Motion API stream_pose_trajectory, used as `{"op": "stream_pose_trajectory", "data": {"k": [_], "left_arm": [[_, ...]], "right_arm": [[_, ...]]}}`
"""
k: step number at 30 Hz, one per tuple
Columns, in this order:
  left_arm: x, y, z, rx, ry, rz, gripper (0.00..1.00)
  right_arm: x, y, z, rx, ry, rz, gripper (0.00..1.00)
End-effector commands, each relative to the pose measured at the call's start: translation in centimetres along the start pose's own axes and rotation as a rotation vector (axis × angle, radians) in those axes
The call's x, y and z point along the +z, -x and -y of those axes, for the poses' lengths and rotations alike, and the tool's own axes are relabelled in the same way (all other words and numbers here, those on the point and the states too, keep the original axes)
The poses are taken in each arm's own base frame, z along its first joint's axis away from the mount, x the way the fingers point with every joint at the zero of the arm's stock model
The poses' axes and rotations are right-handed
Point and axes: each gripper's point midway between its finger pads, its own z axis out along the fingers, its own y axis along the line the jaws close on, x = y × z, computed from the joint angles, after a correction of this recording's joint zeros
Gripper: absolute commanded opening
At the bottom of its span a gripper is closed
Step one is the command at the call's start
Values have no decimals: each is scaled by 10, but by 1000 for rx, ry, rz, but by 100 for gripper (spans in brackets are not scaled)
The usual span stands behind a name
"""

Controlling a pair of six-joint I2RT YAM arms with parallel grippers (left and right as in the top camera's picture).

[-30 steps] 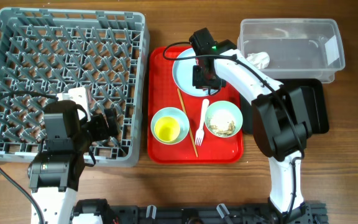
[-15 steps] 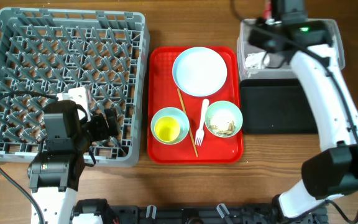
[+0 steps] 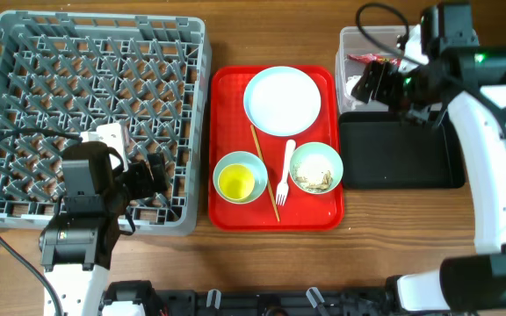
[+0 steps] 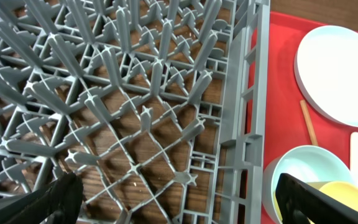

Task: Sort waste into correct bins and load items into the dishwasher rack
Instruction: 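Grasp the light blue bowl of rice with the right gripper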

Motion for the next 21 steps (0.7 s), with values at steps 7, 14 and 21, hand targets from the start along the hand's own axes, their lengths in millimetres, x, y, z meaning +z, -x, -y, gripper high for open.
{"op": "stream_pose_trajectory", "data": {"k": [7, 14, 21], "left_arm": [[-4, 6, 1, -11, -9, 14, 100], [-4, 5, 1, -11, -8, 12, 100], [-4, 5, 1, -12, -9, 11, 100]], "right_arm": [[117, -112, -59, -217, -124, -78, 80], [204, -147, -49, -188, -239, -225, 50], [185, -137, -53, -172, -241, -212, 4]]}}
